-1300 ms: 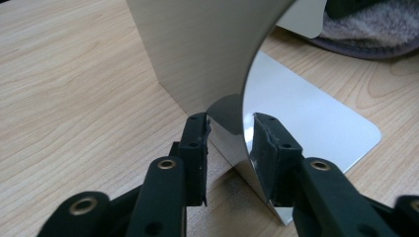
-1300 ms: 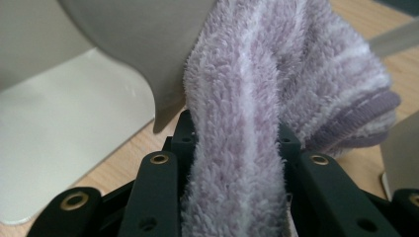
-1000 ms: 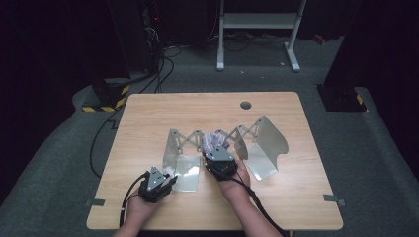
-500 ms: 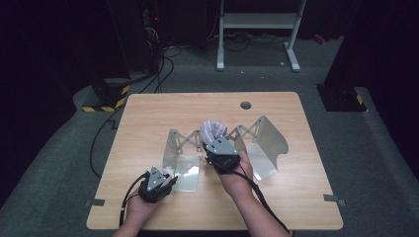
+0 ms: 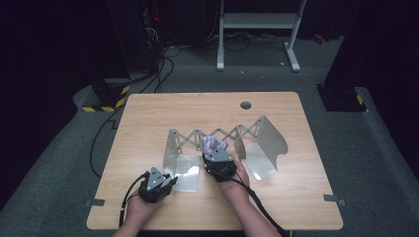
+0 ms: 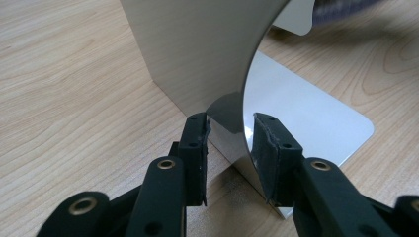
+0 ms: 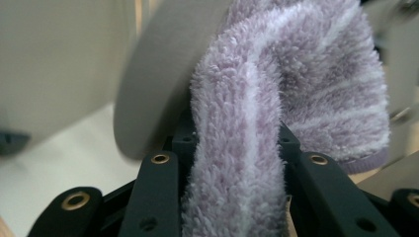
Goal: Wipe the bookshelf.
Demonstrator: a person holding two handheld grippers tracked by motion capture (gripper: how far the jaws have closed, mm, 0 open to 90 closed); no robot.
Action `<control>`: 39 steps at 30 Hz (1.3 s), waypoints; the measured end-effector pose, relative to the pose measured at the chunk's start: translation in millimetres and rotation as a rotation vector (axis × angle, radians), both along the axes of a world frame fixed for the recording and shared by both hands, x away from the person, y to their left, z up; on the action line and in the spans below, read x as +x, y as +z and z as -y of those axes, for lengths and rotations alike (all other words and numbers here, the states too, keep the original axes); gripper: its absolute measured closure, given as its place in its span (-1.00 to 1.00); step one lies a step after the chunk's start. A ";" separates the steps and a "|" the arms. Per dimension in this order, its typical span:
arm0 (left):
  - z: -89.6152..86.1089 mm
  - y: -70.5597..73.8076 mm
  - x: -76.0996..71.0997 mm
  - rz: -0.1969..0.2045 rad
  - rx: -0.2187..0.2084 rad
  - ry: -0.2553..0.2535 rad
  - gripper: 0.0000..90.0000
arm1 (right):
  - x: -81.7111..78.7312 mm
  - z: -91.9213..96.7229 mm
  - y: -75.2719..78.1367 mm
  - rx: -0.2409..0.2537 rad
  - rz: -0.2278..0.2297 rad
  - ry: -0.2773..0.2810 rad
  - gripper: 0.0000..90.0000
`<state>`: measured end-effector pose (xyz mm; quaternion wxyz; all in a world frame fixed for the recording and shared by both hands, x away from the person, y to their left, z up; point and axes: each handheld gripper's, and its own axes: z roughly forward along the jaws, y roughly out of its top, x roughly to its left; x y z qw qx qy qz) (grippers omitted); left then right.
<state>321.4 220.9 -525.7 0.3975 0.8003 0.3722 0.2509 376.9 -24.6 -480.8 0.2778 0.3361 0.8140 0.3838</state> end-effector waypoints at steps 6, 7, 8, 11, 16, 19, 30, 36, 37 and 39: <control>0.1 -0.4 0.3 0.001 -0.005 0.003 0.48 | -5.4 -1.9 -32.4 -0.060 -0.075 0.025 0.47; -0.2 -0.6 0.6 0.001 -0.006 0.002 0.48 | -7.3 -1.5 -31.9 -0.059 -0.070 0.031 0.47; -0.5 -0.6 1.2 0.002 -0.004 0.001 0.48 | -9.8 -1.3 -29.3 -0.055 -0.070 0.033 0.47; -0.3 -1.4 1.8 -0.003 -0.009 0.004 0.47 | -20.5 1.3 -15.5 -0.021 -0.038 0.046 0.47; -1.0 -1.7 2.3 -0.008 -0.008 -0.001 0.47 | -43.8 6.4 17.3 0.056 0.073 0.065 0.47; -1.0 -1.7 2.1 -0.010 -0.005 -0.001 0.47 | -46.3 7.7 15.5 0.067 0.063 0.073 0.48; -1.4 -1.6 3.4 -0.012 -0.012 0.001 0.47 | -54.5 39.4 -14.2 0.022 0.005 0.016 0.48; 1.3 -1.8 3.1 -0.017 -0.022 0.015 0.53 | -44.7 71.2 -12.2 0.038 0.052 -0.110 0.47; 2.3 -1.8 3.0 -0.017 -0.021 0.016 0.54 | -42.9 74.4 -12.6 0.038 0.056 -0.122 0.48; 4.4 -1.8 3.0 -0.016 -0.021 0.011 0.58 | -39.4 80.4 -14.3 0.028 0.060 -0.146 0.48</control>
